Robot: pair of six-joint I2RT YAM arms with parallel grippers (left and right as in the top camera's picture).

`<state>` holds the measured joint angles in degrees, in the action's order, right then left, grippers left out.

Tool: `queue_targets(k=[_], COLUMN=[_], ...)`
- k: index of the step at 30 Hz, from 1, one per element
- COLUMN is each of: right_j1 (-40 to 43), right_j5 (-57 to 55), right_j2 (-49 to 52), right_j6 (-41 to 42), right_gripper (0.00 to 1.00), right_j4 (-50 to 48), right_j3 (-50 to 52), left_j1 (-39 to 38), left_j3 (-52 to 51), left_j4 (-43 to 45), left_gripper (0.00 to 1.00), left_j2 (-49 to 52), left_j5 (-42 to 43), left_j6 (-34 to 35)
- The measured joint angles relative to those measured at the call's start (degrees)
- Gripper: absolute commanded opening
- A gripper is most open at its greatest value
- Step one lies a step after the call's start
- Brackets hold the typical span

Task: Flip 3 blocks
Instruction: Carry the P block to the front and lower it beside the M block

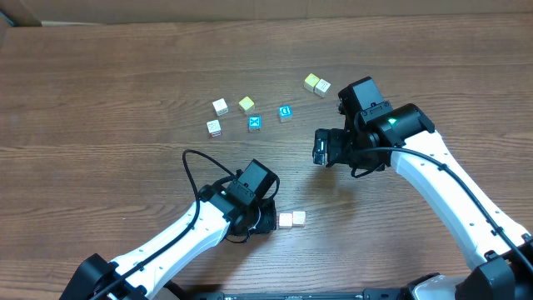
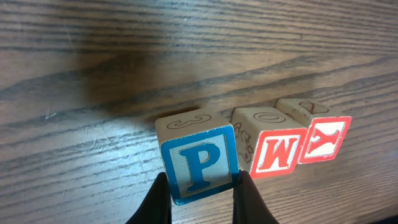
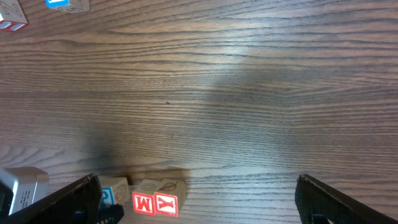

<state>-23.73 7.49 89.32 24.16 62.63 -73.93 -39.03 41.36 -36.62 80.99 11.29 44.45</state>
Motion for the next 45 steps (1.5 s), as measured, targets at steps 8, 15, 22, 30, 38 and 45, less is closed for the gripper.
queue_targets(k=[8, 15, 22, 30, 38, 45], right_j1=[0.00, 0.00, 0.00, 0.02, 0.00, 0.00], right_j5=[0.02, 0.00, 0.00, -0.02, 0.02, 0.00], right_j2=[0.00, 0.00, 0.00, 0.00, 0.00, 0.00], right_j6=[0.02, 0.02, 0.00, 0.02, -0.02, -0.02], right_gripper=[1.00, 1.00, 1.00, 1.00, 1.00, 1.00], right_j4=[-0.02, 0.00, 0.00, 0.00, 0.00, 0.00], right_j3=[0.00, 0.00, 0.00, 0.00, 0.00, 0.00], left_j1=[0.00, 0.00, 0.00, 0.00, 0.00, 0.00], left_j3=[-0.96, -0.96, -2.05, -2.12, -2.38, -2.40], left_j4=[1.07, 1.14, 1.33, 2.12, 2.40, 2.29], left_gripper=[0.04, 0.04, 0.04, 0.04, 0.04, 0.31], left_j2=[0.79, 0.79, 0.79, 0.79, 0.79, 0.79], left_j5=[0.07, 0.07, 0.52, 1.22, 2.71, 3.08], left_j6=[-0.02, -0.07, -0.11, -1.18, -1.55, -2.19])
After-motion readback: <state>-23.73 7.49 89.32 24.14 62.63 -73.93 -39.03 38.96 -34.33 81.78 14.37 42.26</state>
